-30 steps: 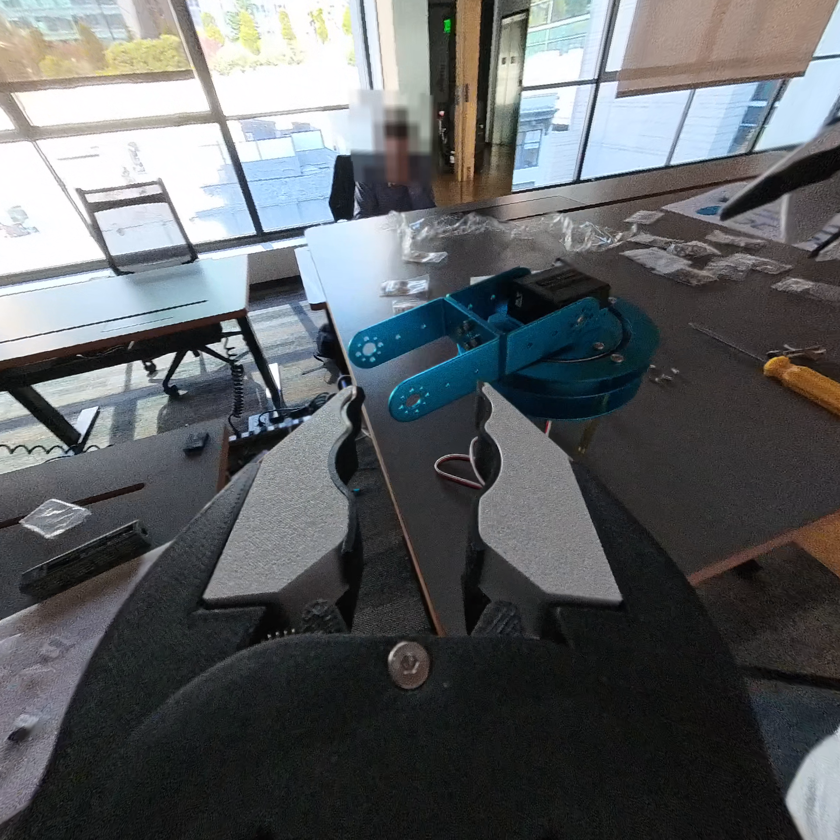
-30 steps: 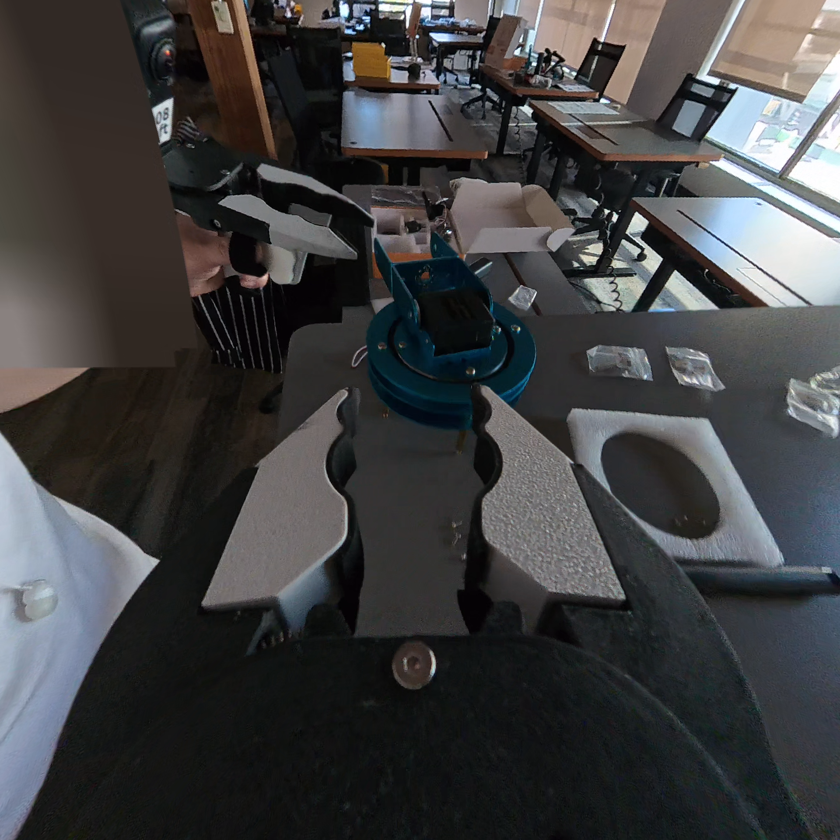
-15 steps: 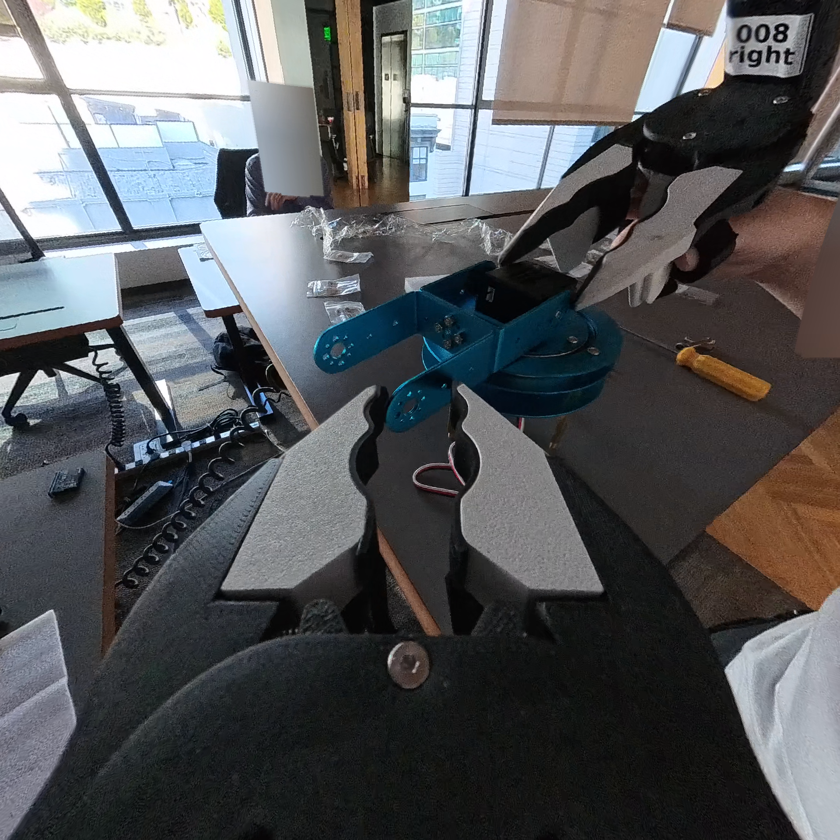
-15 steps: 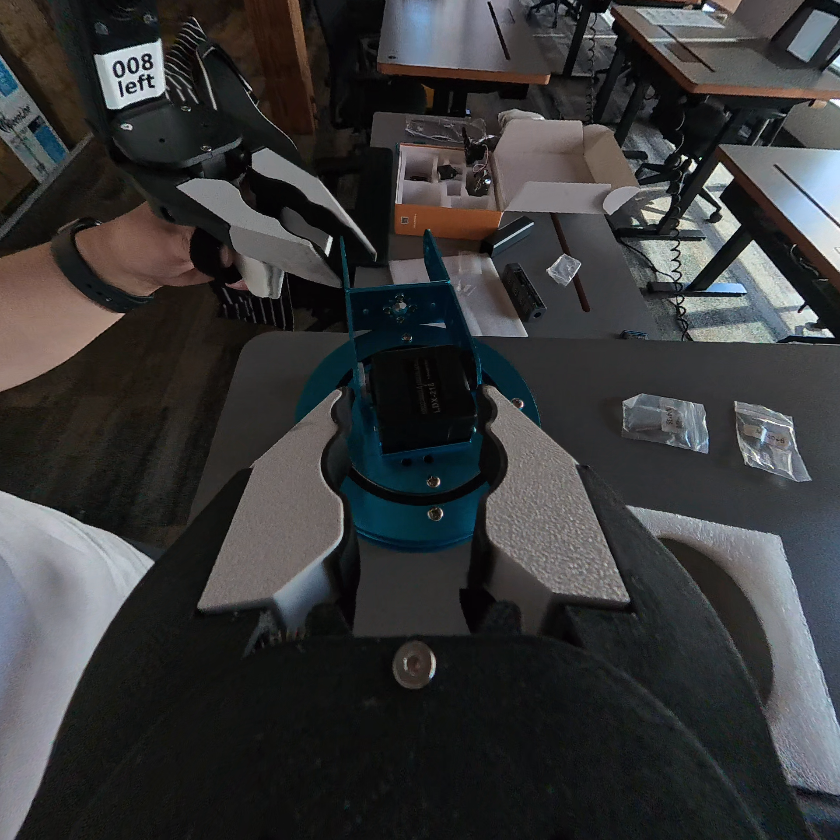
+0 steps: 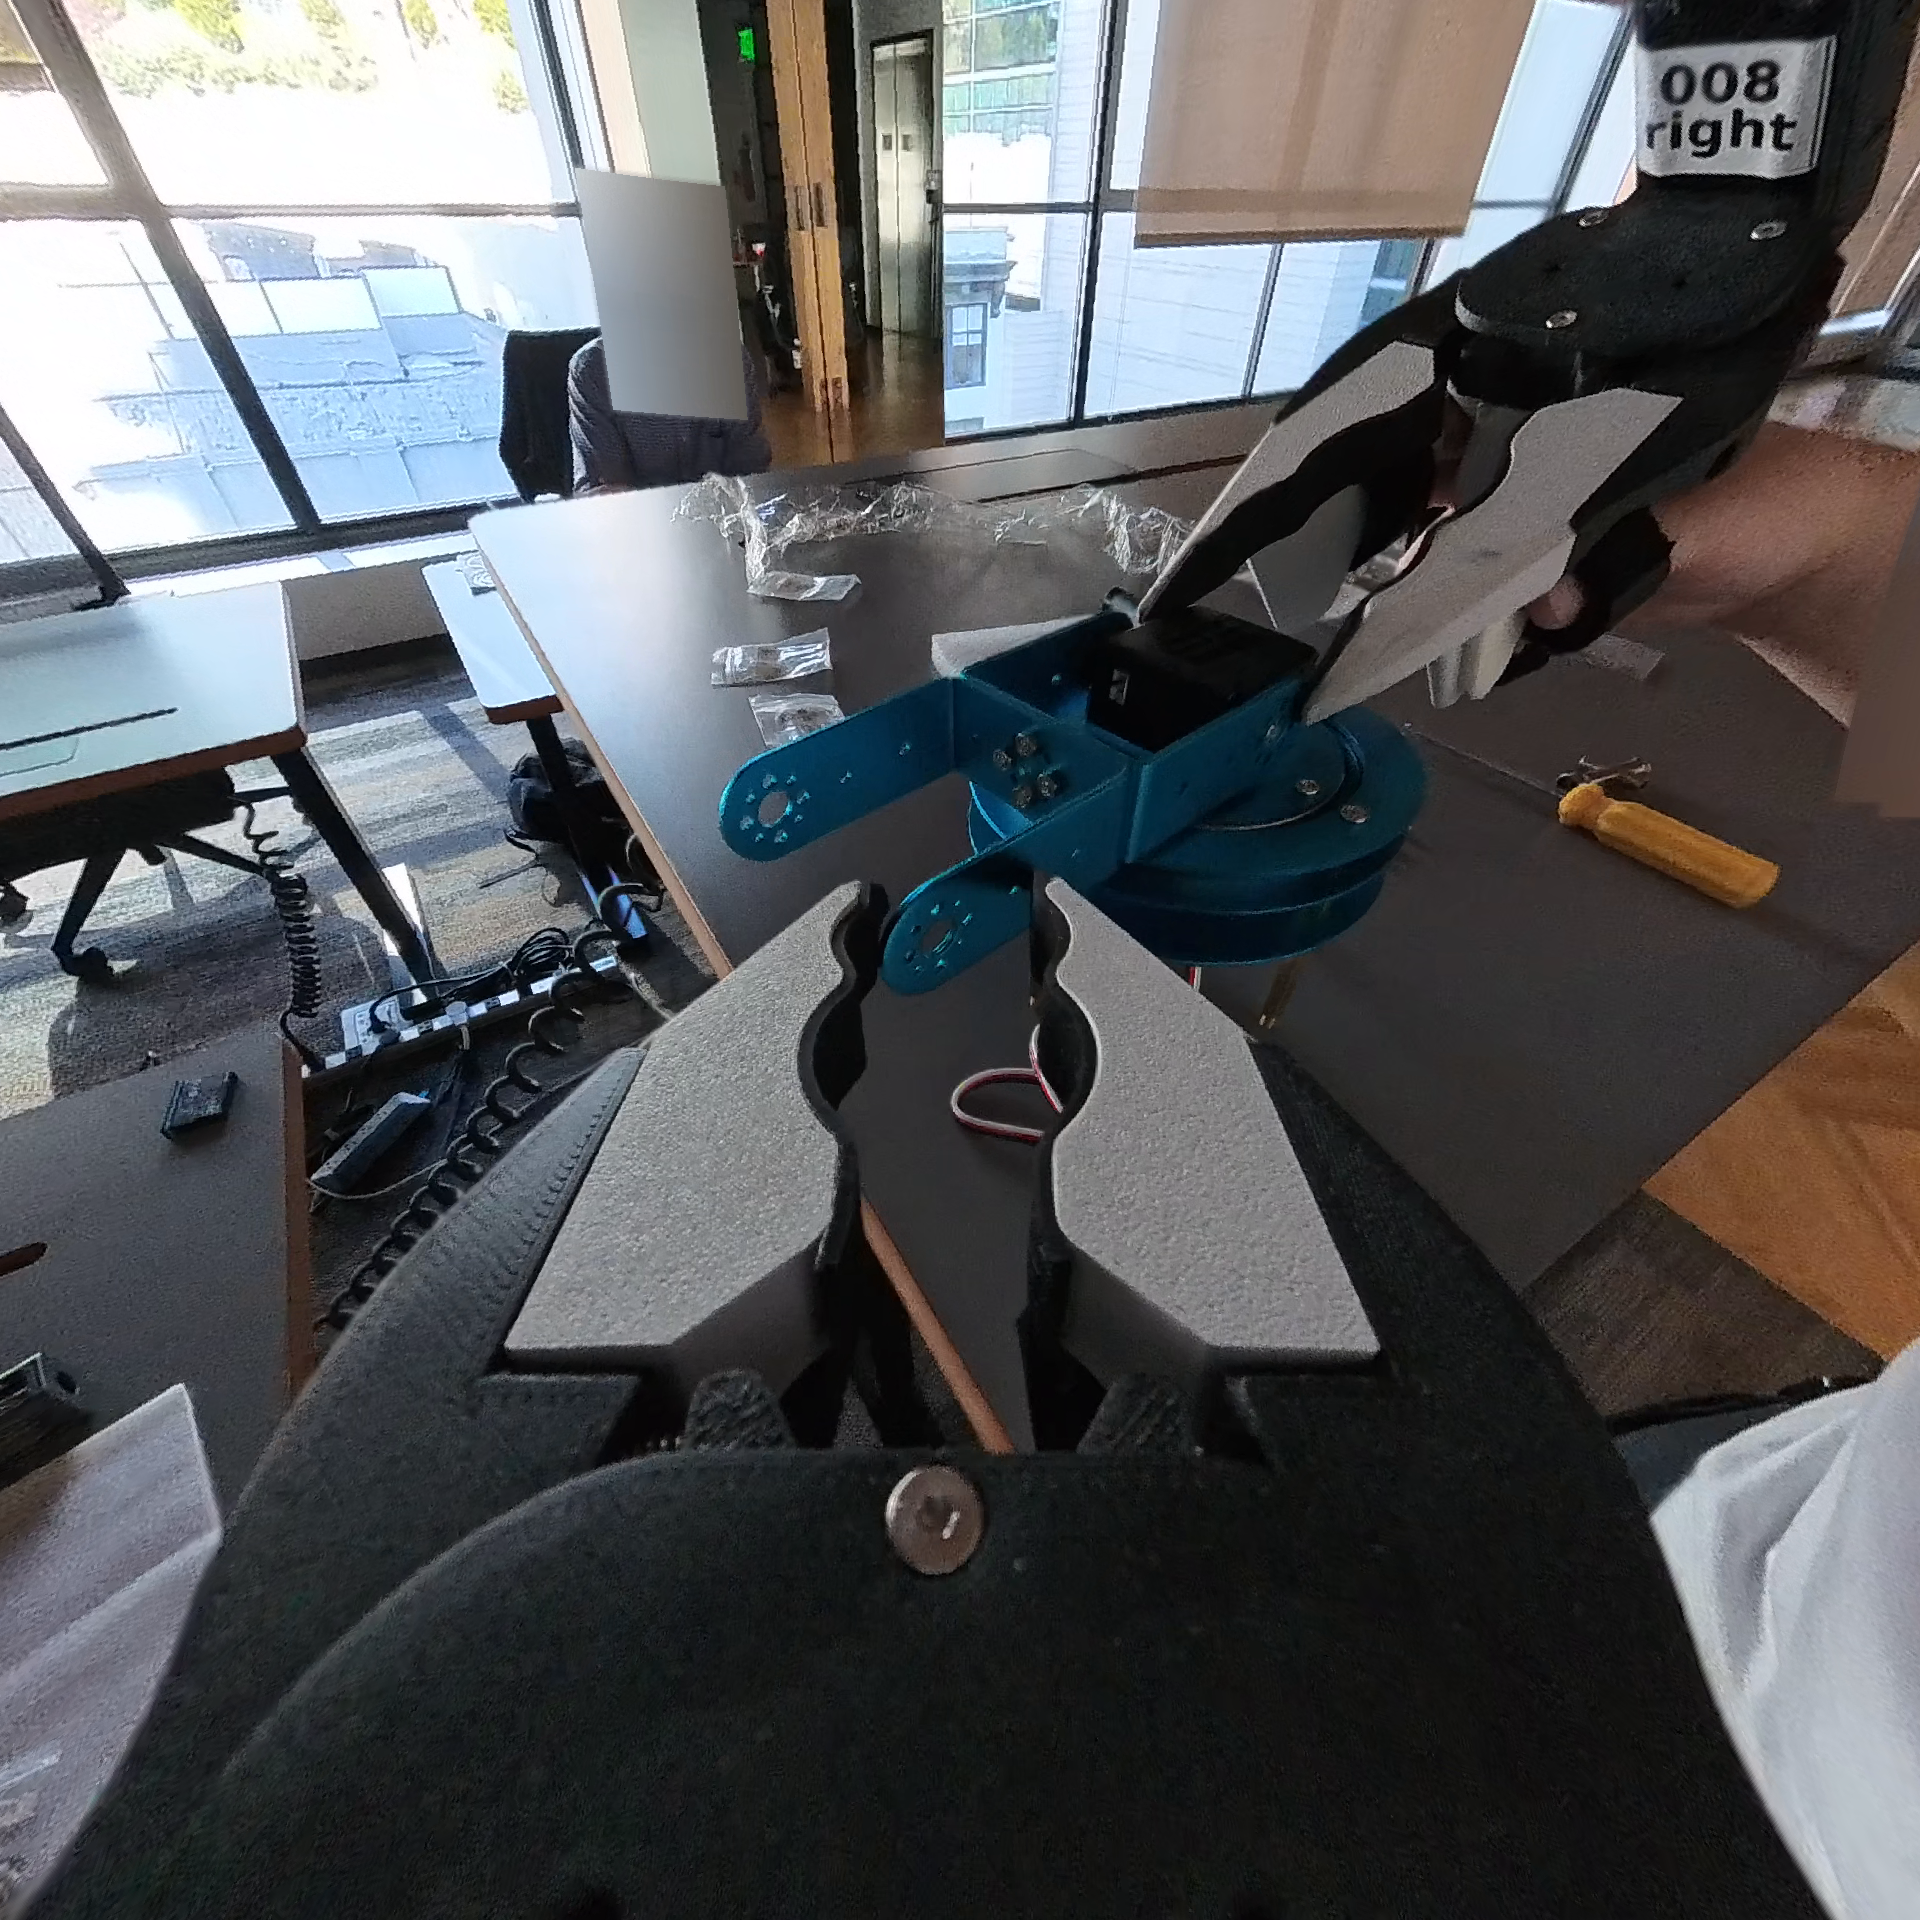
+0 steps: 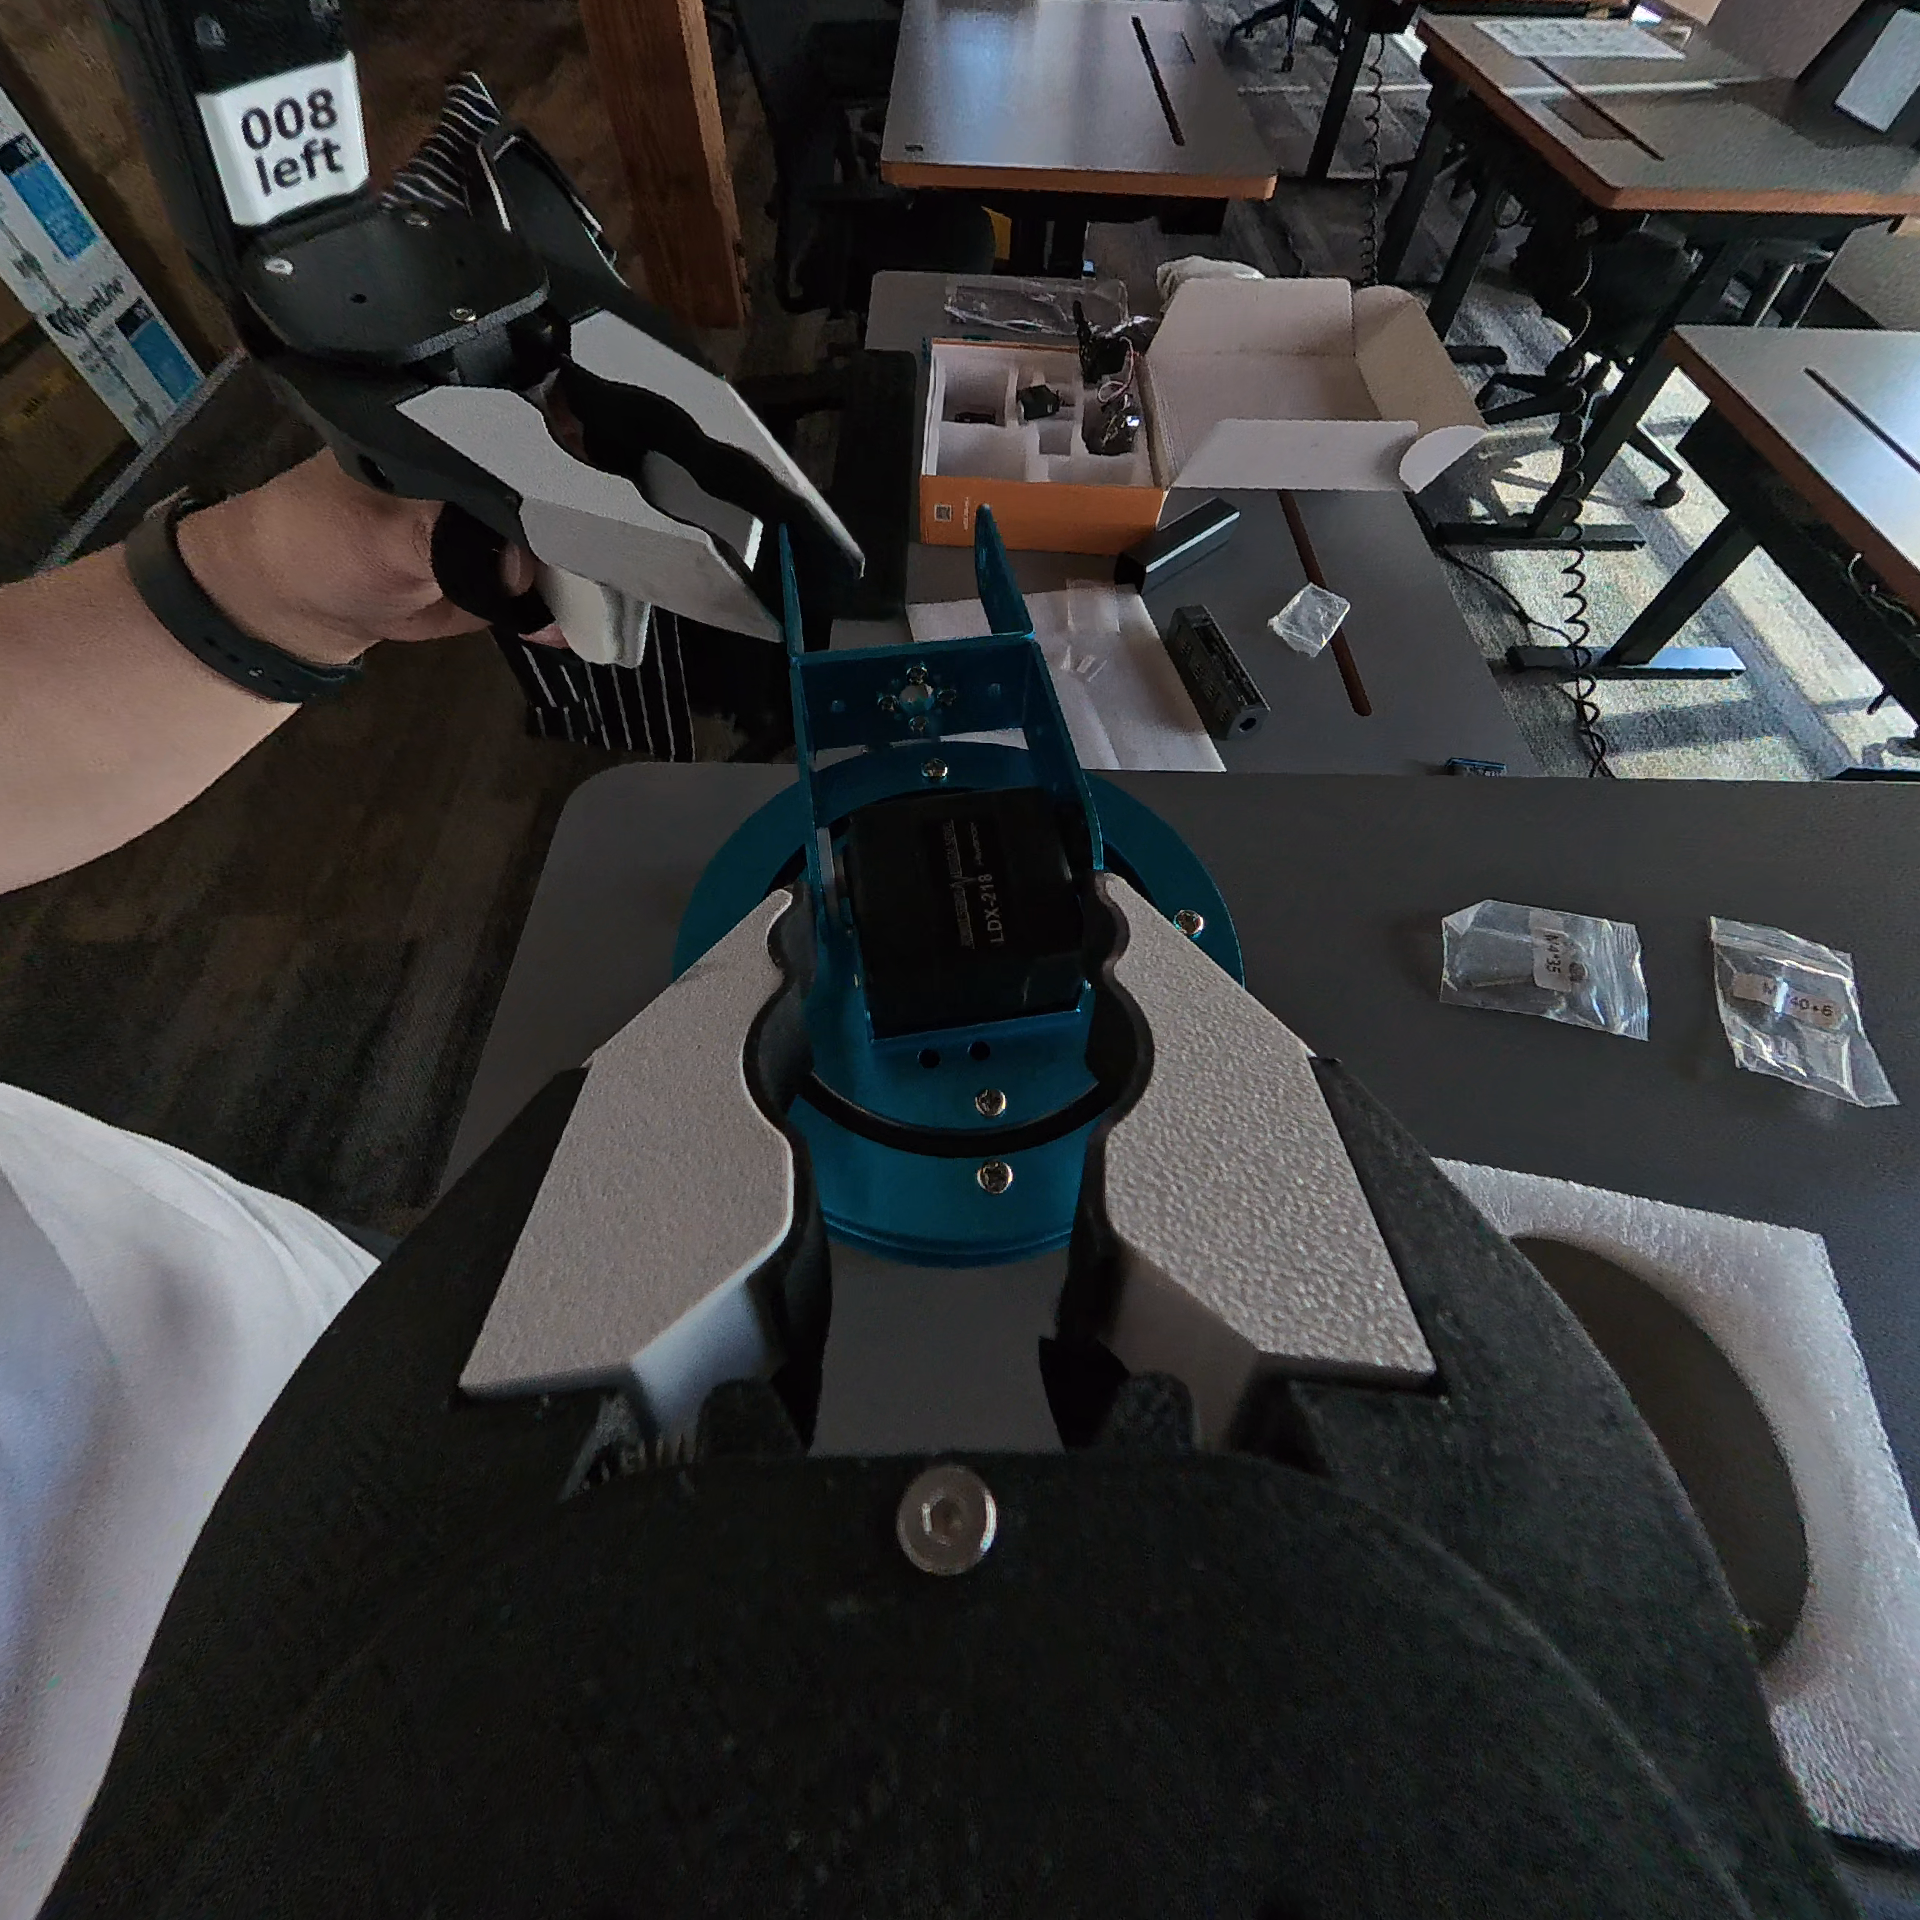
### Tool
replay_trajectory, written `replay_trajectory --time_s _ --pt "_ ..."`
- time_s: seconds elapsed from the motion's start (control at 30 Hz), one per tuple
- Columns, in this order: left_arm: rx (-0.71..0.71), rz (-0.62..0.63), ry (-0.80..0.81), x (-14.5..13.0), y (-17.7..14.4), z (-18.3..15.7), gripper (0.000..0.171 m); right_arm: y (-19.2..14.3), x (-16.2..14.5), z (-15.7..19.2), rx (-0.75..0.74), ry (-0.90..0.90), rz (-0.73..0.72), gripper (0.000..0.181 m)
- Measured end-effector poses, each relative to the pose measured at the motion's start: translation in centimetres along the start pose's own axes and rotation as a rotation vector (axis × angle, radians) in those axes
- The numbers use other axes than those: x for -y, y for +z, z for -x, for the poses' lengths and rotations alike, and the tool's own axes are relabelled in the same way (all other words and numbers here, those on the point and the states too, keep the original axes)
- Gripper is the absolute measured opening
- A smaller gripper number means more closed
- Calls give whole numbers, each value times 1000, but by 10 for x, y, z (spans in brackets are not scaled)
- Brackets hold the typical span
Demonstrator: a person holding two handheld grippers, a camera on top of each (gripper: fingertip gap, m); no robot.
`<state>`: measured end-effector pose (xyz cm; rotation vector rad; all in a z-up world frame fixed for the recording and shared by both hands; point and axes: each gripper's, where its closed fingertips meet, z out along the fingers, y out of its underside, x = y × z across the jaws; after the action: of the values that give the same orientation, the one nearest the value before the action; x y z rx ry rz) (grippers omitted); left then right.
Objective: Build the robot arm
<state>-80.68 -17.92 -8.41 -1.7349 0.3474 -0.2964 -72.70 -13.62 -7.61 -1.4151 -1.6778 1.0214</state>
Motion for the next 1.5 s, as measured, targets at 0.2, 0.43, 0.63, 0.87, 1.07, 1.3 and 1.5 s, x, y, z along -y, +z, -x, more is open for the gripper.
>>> replay_trajectory --time_s 0.2,0.43,0.63,0.87,1.07,1.3,1.5 --pt "3 29 8 -4 1 1 28 0 0 0 -14 -1 1 52" --pt "15 6 -11 -1 -7 4 32 -8 2 -5 -91 -30 -26 61" --pt "38 18 -16 -9 -22 10 31 -58 -34 -9 -209 -15 75 56" --pt "37 17 -33 -15 -35 6 29 -110 -100 -9 -257 184 200 27" --pt "-8 -20 -9 4 -33 -11 26 -105 -124 -2 -263 240 274 23" --pt "-59 29 71 7 -29 -37 22 -90 -139 4 -284 341 364 21" --pt "-68 53 89 3 -30 -46 22 -84 -142 1 -280 389 364 21"
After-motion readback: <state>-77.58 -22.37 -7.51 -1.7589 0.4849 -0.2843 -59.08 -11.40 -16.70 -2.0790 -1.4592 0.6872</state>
